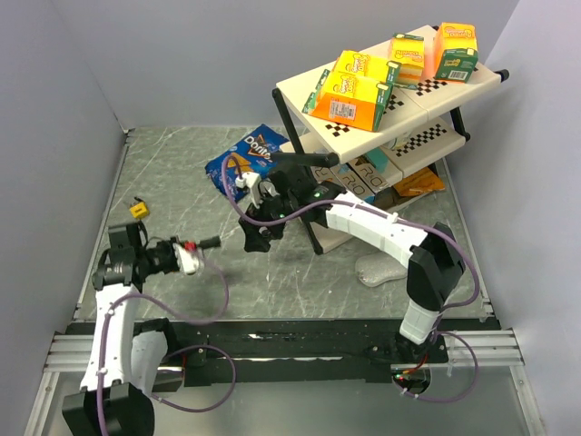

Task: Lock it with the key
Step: Place the key at the center of the board.

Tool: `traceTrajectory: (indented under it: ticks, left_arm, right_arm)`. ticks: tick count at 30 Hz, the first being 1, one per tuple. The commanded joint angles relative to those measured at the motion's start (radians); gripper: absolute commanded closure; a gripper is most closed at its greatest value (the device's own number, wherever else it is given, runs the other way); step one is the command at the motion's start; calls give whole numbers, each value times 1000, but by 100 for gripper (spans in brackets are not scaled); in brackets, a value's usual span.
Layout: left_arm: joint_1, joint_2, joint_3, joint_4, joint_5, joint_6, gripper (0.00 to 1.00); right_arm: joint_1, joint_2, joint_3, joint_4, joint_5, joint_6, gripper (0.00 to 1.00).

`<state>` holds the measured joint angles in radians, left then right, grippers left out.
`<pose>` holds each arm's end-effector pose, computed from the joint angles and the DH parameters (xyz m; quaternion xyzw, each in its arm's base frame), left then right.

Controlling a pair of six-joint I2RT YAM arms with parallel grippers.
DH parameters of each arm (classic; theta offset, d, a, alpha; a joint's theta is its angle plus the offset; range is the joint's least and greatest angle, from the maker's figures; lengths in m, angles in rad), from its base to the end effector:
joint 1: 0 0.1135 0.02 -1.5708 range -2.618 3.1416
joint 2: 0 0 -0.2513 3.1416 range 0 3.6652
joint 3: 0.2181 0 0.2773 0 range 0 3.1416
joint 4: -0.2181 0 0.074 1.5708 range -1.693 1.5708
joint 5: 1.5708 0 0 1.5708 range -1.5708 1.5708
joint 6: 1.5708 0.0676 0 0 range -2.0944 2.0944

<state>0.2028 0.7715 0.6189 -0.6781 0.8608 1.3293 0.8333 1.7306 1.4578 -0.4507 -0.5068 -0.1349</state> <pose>0.2025 -0.0107 0.2197 0.5800 0.6358 -0.0525 0.5065 0.2693 0.3452 0.2583 -0.5019 0.7331 0.3509 0.2958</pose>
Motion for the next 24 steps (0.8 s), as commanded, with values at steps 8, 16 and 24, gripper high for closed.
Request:
traceTrajectory:
  ticks: [8,16,24]
  left_arm:
    - [3,-163,-114,-199,222,954,99]
    - [1,-219,-122,-216,253,996,99]
    - [1,-290,-162,-152,323,996,99]
  right_arm:
    - [71,124,375,-299,-130,-11,1]
    - [176,214,455,-333,-58,-49,1]
    - [193,294,495,-378,-151,-57,1]
